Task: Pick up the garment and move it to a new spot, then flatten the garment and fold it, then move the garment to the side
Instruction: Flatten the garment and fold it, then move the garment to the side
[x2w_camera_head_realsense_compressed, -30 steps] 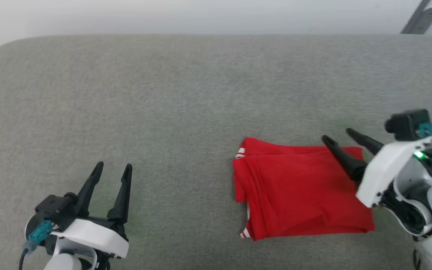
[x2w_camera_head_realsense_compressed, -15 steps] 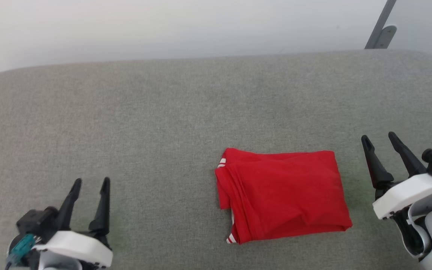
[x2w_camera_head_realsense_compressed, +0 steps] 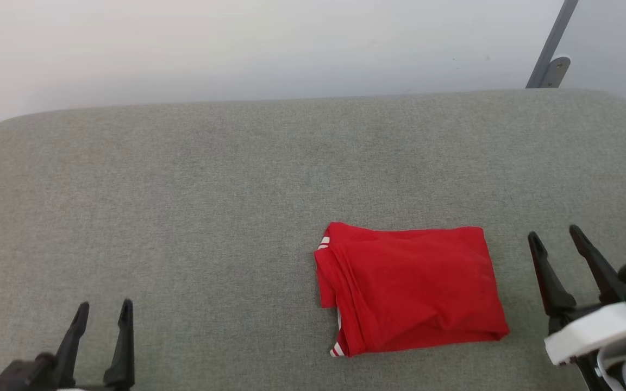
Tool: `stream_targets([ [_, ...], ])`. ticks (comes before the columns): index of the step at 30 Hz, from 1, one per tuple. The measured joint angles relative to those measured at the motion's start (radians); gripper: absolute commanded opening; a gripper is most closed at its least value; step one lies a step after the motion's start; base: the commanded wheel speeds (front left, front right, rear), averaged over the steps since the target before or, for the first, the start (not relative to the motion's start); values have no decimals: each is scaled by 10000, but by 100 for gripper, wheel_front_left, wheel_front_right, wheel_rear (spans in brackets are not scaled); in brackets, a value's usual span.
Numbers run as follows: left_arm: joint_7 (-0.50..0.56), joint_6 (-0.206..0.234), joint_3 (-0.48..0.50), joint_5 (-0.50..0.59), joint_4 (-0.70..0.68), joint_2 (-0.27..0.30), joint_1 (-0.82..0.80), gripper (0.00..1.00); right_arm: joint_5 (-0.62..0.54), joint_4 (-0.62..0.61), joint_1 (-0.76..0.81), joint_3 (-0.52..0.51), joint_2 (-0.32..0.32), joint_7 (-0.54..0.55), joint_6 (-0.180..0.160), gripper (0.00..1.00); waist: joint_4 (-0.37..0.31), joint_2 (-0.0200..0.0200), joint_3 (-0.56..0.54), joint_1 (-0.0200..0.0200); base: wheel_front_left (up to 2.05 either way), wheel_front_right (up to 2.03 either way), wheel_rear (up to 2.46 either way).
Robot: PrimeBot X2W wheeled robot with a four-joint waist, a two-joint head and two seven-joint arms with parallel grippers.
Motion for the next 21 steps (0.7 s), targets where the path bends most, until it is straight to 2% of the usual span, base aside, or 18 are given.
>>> stream_targets([
  [11,-2,0,334,171,-943,-219,848,100,-623,-2002,1503,-1315,642,1003,0,100,62,0,-59,0,0,0,0],
  [21,-2,0,276,245,-955,-253,845,100,-786,-2623,1752,-1544,934,1509,0,100,57,0,-60,0,0,0,0],
])
